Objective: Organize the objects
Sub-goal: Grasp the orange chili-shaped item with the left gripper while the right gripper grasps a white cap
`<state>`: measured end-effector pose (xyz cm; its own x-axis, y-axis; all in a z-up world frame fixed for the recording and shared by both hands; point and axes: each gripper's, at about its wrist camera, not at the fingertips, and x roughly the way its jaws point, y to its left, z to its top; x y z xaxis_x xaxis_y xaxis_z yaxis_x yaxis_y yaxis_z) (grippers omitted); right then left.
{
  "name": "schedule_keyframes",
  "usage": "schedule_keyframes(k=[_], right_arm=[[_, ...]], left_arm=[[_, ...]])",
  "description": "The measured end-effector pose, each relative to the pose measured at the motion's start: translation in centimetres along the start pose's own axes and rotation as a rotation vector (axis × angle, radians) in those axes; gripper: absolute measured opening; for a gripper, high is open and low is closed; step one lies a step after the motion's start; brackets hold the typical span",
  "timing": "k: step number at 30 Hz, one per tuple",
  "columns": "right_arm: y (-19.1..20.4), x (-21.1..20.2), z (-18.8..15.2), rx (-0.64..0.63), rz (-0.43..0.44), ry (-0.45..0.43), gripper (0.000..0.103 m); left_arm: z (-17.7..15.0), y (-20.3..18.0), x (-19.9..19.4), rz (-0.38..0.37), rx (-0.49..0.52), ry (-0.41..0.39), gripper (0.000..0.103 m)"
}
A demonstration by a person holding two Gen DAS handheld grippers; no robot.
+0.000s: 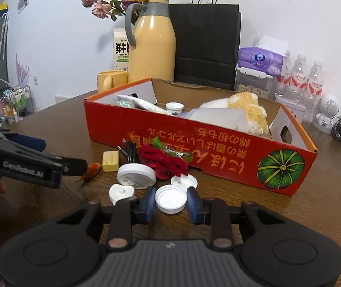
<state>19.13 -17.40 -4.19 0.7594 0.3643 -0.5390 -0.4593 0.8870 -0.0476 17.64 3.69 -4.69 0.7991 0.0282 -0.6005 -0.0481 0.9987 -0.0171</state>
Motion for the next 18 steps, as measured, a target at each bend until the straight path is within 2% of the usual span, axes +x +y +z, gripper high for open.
schedule_keyframes(k=[7, 10, 13, 15, 16, 18], right_arm=[[0.0, -0.3, 0.0, -0.003, -0.005, -0.013, 0.027], [-0.1, -0.4, -0.1, -0.002, -0.006, -0.017, 0.027], [-0.1, -0.4, -0.1, -0.001, -0.005, -0.019, 0.027], [-0.1, -0.4, -0.1, -0.001, -0.004, -0.020, 0.027], [-0.2, -0.4, -0.1, -0.001, -0.003, -0.020, 0.027], [-0.1, -0.4, -0.1, -0.002, -0.003, -0.020, 0.027]], left_arm=[[0.3, -1.5, 0.8, 0.016, 0.014, 0.009, 0.102], [0.2, -1.9, 0.8, 0.017, 0.026, 0.011, 0.095], [0.1, -2.1, 0.9, 0.025, 0.030, 0.021, 0.082], [0.0, -2.3, 1.1, 0.018, 0.036, 0.035, 0.065], [0.0, -2.5, 1.1, 0.014, 0.040, 0.035, 0.063], [-0.2, -2.8, 0.9, -0.002, 0.053, 0.029, 0.047]])
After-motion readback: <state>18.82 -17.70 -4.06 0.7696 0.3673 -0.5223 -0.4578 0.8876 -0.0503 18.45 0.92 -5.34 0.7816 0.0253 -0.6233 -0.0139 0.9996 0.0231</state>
